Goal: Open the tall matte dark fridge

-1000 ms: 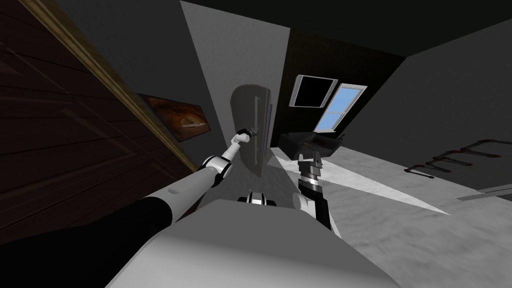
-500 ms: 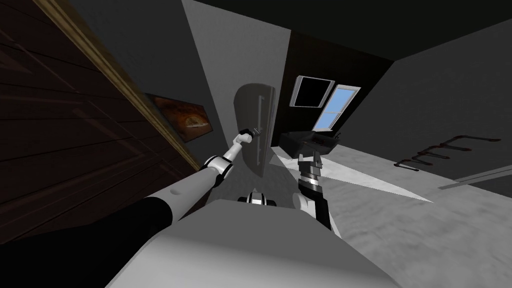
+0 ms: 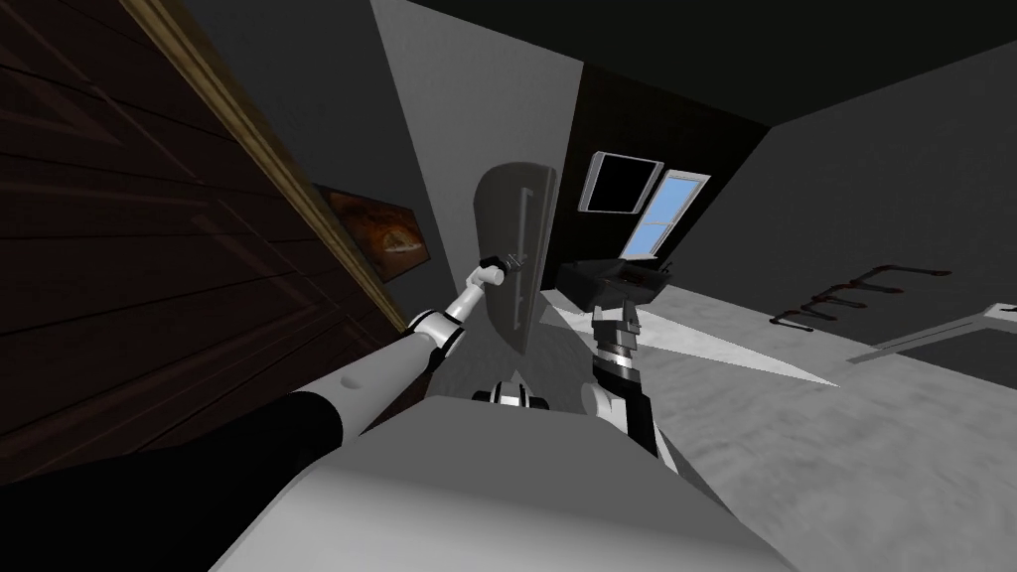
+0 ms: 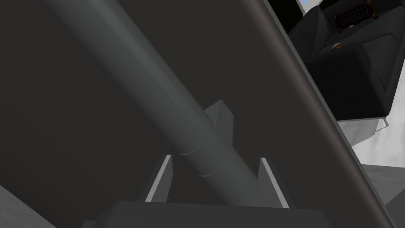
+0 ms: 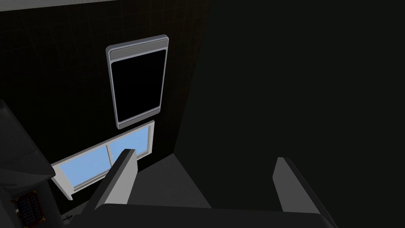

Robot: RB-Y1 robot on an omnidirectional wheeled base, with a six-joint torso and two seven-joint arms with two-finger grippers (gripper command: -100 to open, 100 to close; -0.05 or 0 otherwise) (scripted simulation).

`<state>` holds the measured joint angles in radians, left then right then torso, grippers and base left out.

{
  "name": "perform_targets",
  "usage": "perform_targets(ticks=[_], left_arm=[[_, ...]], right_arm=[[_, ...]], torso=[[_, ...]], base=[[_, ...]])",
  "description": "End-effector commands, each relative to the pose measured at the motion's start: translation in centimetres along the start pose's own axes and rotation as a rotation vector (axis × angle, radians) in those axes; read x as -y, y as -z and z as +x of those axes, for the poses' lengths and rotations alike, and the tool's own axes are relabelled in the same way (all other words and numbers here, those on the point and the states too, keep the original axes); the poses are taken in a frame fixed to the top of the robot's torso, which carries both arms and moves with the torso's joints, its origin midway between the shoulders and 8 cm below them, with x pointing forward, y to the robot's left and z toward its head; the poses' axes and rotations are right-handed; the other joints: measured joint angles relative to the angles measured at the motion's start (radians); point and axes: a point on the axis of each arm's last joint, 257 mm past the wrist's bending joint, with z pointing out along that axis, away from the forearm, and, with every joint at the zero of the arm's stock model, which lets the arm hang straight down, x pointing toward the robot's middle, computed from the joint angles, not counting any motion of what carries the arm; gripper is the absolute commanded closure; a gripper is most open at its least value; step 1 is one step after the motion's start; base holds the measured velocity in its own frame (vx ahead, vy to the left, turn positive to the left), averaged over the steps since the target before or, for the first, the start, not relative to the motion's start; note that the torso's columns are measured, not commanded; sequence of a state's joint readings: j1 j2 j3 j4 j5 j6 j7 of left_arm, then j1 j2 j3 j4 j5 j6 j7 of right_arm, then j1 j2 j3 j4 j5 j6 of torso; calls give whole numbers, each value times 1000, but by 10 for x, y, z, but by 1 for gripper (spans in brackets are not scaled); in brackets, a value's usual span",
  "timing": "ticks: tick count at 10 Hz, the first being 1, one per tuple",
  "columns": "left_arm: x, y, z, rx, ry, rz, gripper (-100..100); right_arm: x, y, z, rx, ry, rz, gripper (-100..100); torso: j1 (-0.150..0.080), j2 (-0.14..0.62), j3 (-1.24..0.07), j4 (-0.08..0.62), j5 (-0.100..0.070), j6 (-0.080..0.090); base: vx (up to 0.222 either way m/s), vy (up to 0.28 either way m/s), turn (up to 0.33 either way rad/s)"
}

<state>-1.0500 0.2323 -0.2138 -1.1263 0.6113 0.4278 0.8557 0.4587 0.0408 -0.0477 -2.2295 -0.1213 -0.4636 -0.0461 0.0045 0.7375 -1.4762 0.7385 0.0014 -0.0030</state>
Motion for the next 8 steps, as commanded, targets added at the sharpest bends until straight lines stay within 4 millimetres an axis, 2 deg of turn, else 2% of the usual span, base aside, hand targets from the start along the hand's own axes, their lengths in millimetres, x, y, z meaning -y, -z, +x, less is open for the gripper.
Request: perform_targets(ticks=[1,2,3,4,5,8], left_arm=[[14,1,24,-8,-2,-13,-100],[19,2,34,-11,-3,-18,-100],[24,3,44,-14,-4,-23,-100],[23,2,35,-7,-2,-16,-100],[24,2,36,-5,-1,-16,0],[24,2,36,-6,-1,-16,0]], right_arm=[[0,0,0,0,0,0,0],[0,0,0,0,-1,0,0],[0,0,0,0,-1,0,0],[0,0,0,0,-1,0,0],[0,0,0,0,-1,0,0],[0,0,0,0,-1,0,0]], torso=[[-10,-1,-1,0,-3,2],[-19,-3,-2,-1,-6,3],[-17,-3,-2,-1,-6,5],[-13,-1,-1,0,-5,8],[-7,2,1,0,-3,6],[-3,1,1,0,-1,3]], base=[[22,-63,83],[40,-112,83],[35,-89,101],[18,-32,27],[7,-7,-2],[1,-2,-1]])
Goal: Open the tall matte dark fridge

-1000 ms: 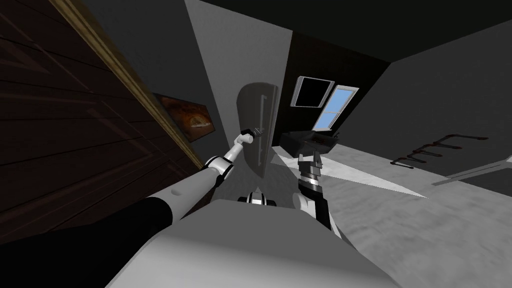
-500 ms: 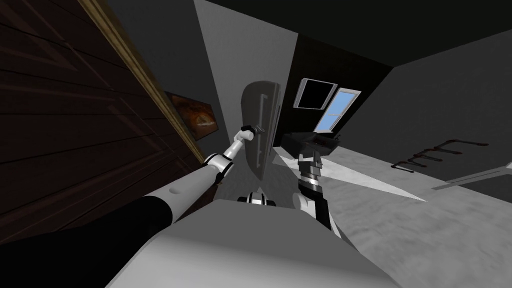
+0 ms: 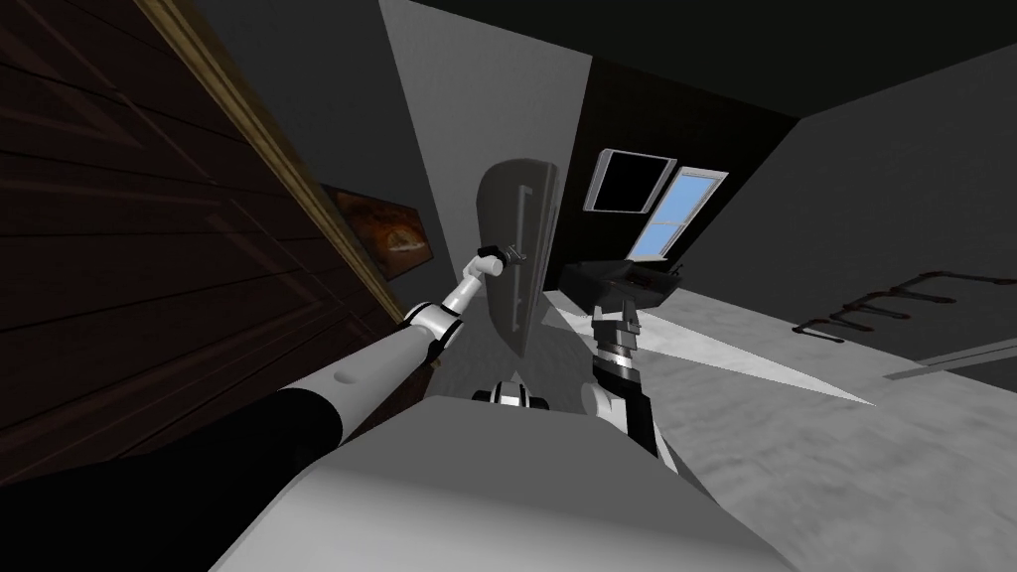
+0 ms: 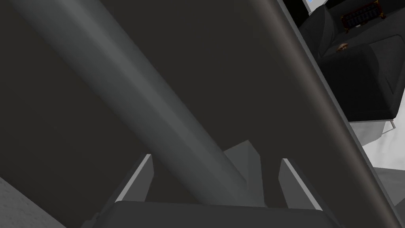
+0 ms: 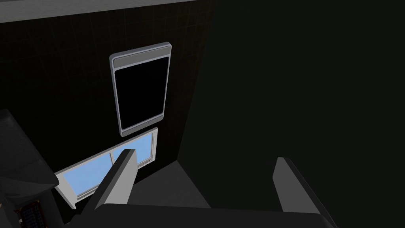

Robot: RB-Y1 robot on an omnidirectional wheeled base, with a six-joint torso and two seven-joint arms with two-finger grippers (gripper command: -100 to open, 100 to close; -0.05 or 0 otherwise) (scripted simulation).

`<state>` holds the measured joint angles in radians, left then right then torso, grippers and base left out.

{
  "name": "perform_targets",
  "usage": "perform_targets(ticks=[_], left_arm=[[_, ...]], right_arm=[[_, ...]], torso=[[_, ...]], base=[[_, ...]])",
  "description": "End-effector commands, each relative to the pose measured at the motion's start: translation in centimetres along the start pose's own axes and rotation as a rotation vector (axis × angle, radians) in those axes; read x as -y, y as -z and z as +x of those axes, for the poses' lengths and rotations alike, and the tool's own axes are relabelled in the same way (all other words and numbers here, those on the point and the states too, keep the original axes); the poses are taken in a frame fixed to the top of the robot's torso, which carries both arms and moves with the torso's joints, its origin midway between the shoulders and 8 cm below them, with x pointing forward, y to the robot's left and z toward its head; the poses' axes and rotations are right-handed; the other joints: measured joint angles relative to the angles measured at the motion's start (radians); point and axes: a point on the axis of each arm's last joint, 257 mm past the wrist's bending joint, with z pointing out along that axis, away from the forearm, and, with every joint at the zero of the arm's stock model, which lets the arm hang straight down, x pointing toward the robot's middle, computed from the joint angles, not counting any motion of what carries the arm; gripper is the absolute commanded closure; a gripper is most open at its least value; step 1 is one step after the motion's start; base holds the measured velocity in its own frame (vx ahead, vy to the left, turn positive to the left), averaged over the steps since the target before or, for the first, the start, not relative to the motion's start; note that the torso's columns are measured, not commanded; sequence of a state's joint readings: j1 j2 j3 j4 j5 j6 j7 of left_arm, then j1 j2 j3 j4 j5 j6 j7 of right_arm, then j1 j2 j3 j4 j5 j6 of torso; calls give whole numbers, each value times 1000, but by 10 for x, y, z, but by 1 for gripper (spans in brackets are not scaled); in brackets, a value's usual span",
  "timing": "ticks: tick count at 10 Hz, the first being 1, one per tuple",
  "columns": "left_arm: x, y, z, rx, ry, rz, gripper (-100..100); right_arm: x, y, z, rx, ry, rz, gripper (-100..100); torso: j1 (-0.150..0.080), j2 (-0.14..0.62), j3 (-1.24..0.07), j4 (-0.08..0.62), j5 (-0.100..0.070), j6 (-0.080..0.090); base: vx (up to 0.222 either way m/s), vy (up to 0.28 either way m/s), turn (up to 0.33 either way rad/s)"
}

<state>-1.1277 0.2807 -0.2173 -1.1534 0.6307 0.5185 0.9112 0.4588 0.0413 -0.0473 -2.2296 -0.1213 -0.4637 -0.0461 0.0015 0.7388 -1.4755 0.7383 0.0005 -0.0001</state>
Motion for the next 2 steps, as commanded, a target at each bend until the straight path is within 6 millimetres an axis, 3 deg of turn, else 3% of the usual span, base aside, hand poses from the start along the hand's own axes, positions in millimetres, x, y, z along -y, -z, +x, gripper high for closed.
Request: perform_targets(ticks=[1,2], left_arm=[[0,0,0,0,0,0,0],[0,0,0,0,0,0,0]], right_arm=[[0,0,0,0,0,0,0],[0,0,0,0,0,0,0]], torso=[[-1,-1,0,0,0,0],[-1,-1,-1,0,-1,0]], base=[[0,0,0],[0,0,0]])
